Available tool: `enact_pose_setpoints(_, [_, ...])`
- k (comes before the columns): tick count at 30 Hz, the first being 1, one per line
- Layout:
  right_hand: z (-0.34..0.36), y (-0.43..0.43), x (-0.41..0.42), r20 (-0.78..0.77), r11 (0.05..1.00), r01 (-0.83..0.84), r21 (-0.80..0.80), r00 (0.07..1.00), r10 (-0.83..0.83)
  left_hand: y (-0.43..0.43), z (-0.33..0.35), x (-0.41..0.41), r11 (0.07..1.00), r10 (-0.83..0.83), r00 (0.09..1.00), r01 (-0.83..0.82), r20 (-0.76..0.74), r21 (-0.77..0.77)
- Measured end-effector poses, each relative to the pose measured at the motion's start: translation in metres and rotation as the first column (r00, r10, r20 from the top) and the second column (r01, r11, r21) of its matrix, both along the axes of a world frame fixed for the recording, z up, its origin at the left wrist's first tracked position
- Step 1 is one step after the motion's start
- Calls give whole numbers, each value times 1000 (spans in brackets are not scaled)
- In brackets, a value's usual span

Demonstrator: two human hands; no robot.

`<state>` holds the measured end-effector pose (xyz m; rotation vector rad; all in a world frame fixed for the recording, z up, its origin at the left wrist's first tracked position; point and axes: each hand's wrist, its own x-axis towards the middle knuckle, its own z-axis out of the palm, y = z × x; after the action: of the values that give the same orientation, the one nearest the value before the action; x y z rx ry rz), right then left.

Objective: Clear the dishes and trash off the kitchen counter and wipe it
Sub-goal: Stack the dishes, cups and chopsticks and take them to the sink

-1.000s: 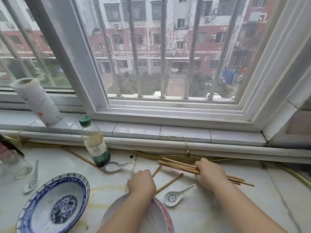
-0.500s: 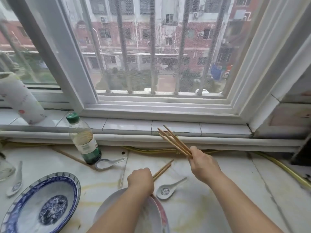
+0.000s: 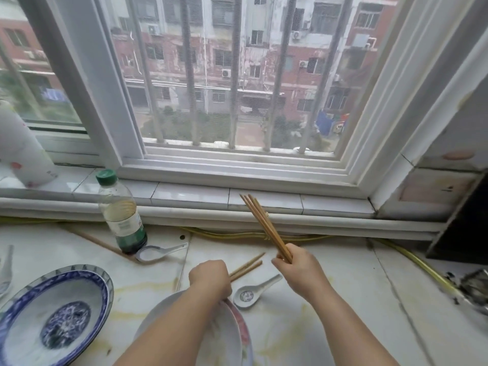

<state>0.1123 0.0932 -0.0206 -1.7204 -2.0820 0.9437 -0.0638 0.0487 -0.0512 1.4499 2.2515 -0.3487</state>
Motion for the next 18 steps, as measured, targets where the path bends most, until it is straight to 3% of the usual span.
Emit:
enact_pose_setpoints(6, [-5,-14,5,-46,999,22,-37,999,-24,0,-4,3,999,-40,998,41,-43,8])
enact_pose_setpoints(12, [-5,-16,6,-107,995,48,-83,993,-56,-1,-3,0,957,-27,999,36,-34,288])
enact_pose_setpoints(18, [1,-20,-10,-146,994,43,-101,988,-58,-9,-1,-20,984,-21,1000,20,1,175])
